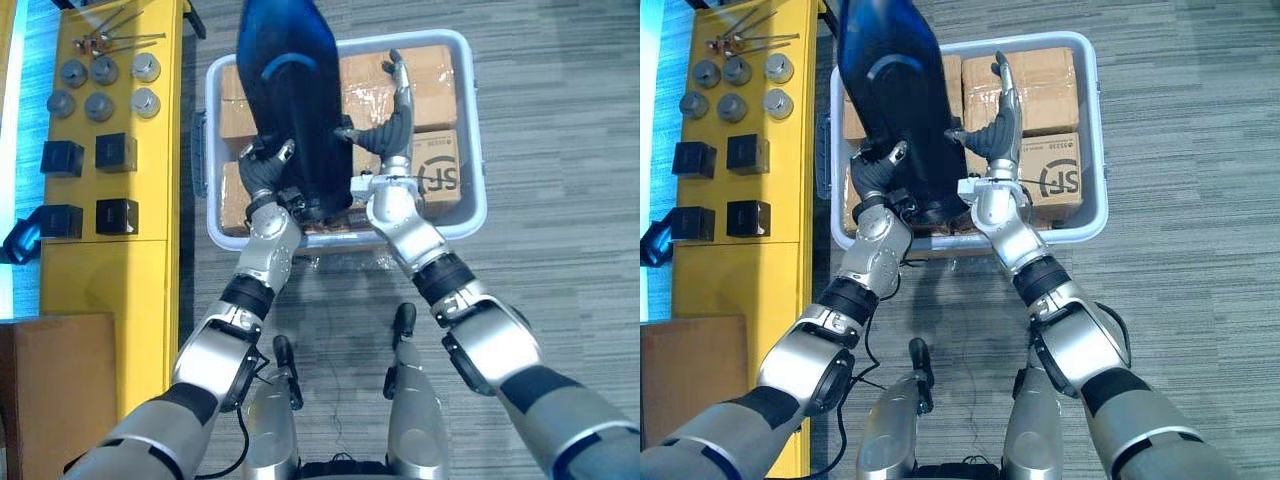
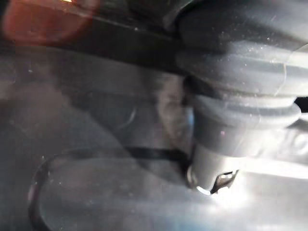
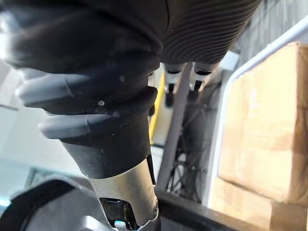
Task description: Walk over and take plastic housings, then place them on the shelf
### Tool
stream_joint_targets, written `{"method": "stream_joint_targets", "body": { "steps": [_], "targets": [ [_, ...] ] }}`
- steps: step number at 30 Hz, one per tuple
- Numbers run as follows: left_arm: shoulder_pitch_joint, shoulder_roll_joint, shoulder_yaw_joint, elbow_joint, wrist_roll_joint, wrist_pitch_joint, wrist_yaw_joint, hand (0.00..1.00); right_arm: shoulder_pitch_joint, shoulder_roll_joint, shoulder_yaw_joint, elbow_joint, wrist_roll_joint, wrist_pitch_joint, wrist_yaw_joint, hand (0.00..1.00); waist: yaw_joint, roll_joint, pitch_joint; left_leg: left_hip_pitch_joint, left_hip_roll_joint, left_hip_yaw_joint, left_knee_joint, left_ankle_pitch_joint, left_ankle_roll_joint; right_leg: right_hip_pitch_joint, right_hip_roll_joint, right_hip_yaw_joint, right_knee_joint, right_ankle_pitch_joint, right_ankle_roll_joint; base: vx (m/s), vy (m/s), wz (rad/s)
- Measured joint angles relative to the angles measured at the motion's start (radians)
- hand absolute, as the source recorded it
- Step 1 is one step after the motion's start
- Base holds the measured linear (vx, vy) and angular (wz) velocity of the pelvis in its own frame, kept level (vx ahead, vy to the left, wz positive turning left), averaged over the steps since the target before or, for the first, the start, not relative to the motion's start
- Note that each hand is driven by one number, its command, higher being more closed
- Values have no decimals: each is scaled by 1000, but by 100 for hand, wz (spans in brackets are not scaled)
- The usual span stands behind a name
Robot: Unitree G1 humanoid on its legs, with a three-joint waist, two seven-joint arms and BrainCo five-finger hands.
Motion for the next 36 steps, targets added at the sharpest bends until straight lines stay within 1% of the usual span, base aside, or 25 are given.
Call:
{"method": "stream_joint_targets", "body": {
  "steps": [2,3,5,6,7,8,10,11,13,14,17,19,20,22,23,24,26,27,29,30,31,32,34,35,36],
  "targets": [
    [0,-7,13,0,1,0,51,100,0,-3,0,0,1,-4,-1,0,-1,0,0,-3,0,0,1,0,0,-3,0,0,0,0,0,0,0,0],
    [0,-16,35,0,2,0,89,100,-1,-3,0,0,1,-18,-3,0,-2,0,0,-8,0,-1,4,0,0,-6,0,-1,0,0,0,-16,34,2],
    [0,-17,42,0,6,0,132,100,-2,-10,-1,-4,6,-36,-2,0,-1,0,0,-16,0,-2,7,0,0,-12,0,-1,0,1,0,0,0,0],
    [1,-17,50,0,15,0,161,100,-1,-13,-2,-20,32,-55,0,0,-2,0,0,-19,0,-2,7,0,0,-15,0,0,0,3,-1,0,0,0],
    [1,-17,56,0,16,0,189,100,6,-11,-11,-74,57,-61,9,0,-3,0,0,-19,0,-1,8,0,0,-16,0,0,0,3,-1,0,0,0],
    [1,-17,58,0,17,0,201,100,13,-9,-19,-117,66,-62,17,0,-4,0,0,-19,0,0,9,0,0,-16,0,1,0,3,-1,-3,30,-3],
    [1,-16,69,-1,70,0,245,100,43,-3,-21,-321,79,-63,32,0,-13,0,0,-17,0,2,10,0,0,-15,0,6,0,3,-1,-4,31,-3],
    [1,-16,71,-2,89,0,255,100,51,0,-21,-367,79,-63,38,0,-15,0,0,-16,0,3,10,-1,0,-15,0,8,0,3,-1,-11,40,-4],
    [1,-11,79,-17,130,2,280,100,90,10,-20,-499,78,-55,56,0,-29,0,0,-12,0,7,12,-7,1,-15,0,16,0,3,-1,-17,39,-6],
    [1,-10,79,-23,133,2,283,100,102,13,-20,-518,79,-52,61,0,-31,0,0,-11,0,10,14,-8,2,-15,0,19,0,3,0,-24,37,-11],
    [4,-6,80,-44,133,2,283,100,157,16,-22,-547,82,-19,70,0,-33,0,0,5,0,30,14,-17,1,-15,2,39,0,4,1,-27,37,-19],
    [8,0,85,-49,133,-2,277,100,191,16,-30,-559,84,6,85,0,-46,0,0,9,0,37,15,-19,0,-15,2,48,0,3,1,-18,29,-10],
    [15,8,86,-53,132,-10,261,100,220,16,-40,-578,90,23,93,0,-58,0,0,10,1,38,15,-20,-1,-15,3,49,0,3,1,-13,27,-9],
    [49,21,85,-87,133,-42,223,100,280,6,-58,-593,108,35,111,0,-61,-1,0,24,5,56,15,-26,-2,-15,8,60,0,4,1,-2,30,-21],
    [84,27,87,-141,134,-70,196,100,328,-5,-82,-602,114,45,128,0,-62,-2,0,31,8,62,15,-30,-2,-12,12,67,0,4,1,11,24,-19],
    [103,29,87,-175,136,-80,184,100,355,-10,-94,-604,121,51,132,0,-62,-3,0,36,10,63,15,-31,-2,-9,13,70,0,4,1,22,19,-11],
    [173,36,87,-289,166,-109,138,100,454,-33,-141,-604,119,55,150,0,-60,-10,-1,54,17,62,15,-33,-3,11,21,70,-3,3,1,21,12,-5],
    [248,48,85,-399,172,-141,87,100,539,-48,-181,-606,118,55,164,0,-61,-18,1,81,22,62,15,-44,-7,40,26,69,-8,0,2,18,14,-7],
    [332,55,83,-511,173,-161,46,100,630,-65,-225,-621,118,53,179,0,-63,-23,0,114,26,60,9,-52,-10,79,29,61,-19,-3,4,13,10,3],
    [402,55,82,-597,175,-168,15,100,705,-71,-261,-644,123,47,206,0,-62,-27,-2,148,26,57,-1,-52,-9,114,30,50,-25,-6,7,23,21,9],
    [488,55,80,-679,182,-179,-13,100,775,-79,-286,-658,137,34,240,0,-59,-34,-24,168,24,60,-17,-54,-9,137,30,48,-34,-15,14,10,12,6],
    [534,54,79,-713,192,-183,-28,100,809,-81,-291,-661,154,21,262,0,-58,-36,-46,170,24,60,-24,-55,-8,137,30,47,-34,-20,17,8,5,4],
    [704,41,59,-806,198,-187,-89,100,946,-79,-307,-696,200,-25,334,0,-51,-37,-141,185,25,59,-55,-58,-5,142,34,37,-35,-38,20,50,-3,5],
    [745,30,56,-825,198,-187,-111,100,973,-78,-308,-707,207,-39,351,0,-51,-36,-162,197,25,59,-61,-56,-7,146,34,33,-35,-41,21,101,3,7],
    [818,2,45,-865,197,-187,-156,100,1023,-71,-312,-733,228,-64,377,0,-50,-35,-187,221,25,57,-72,-52,-14,171,34,25,-35,-47,26,98,14,8]
  ]
}}
